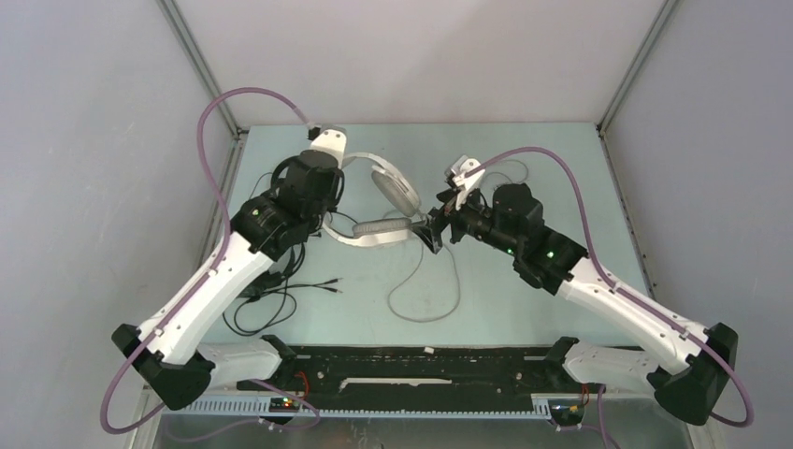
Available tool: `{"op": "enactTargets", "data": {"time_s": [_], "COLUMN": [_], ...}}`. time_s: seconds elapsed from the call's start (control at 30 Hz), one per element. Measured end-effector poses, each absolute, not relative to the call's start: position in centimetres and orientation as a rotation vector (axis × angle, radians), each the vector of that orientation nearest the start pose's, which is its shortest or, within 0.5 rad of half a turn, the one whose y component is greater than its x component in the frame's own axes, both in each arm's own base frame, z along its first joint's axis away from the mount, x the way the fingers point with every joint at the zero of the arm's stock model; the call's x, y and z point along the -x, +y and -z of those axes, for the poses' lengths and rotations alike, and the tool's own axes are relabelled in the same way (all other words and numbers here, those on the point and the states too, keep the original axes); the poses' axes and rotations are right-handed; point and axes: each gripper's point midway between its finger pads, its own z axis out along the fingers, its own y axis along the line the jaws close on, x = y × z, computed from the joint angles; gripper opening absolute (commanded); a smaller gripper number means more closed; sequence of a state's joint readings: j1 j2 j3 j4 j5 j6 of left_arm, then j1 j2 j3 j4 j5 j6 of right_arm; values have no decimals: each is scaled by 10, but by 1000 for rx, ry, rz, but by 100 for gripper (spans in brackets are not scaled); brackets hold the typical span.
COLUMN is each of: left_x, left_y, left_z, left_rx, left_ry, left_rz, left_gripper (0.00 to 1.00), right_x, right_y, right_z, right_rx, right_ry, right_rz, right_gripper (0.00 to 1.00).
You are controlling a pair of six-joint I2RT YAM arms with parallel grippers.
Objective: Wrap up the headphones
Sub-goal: Wrap the headphones cable around the headphones.
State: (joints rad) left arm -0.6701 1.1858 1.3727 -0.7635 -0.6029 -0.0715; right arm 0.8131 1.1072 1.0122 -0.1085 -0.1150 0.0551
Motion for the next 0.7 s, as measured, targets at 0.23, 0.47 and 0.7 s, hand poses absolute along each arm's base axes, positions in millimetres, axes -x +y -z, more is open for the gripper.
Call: {"op": "enactTargets", "data": {"time_s": [0.23,0.47,0.7], "left_x": [-304,-292,-279], "left_y": [-97,-89,-79], "left_z": [-311,-334,-397], "left_rx": [-183,-125,0], "left_ry": [2032,2016,1870], "left_rz": [-207,-151,-21], "left_gripper": [0,0,0], "right_x": [-230,-211,-219], "right_y": [291,285,295], "right_z": [-321,-336,-305], "right_rx": [782,778,761], "right_ry": [1503,1308,1328], "right_rz": [-802,-875,-906], "right_gripper": [92,90,89]}}
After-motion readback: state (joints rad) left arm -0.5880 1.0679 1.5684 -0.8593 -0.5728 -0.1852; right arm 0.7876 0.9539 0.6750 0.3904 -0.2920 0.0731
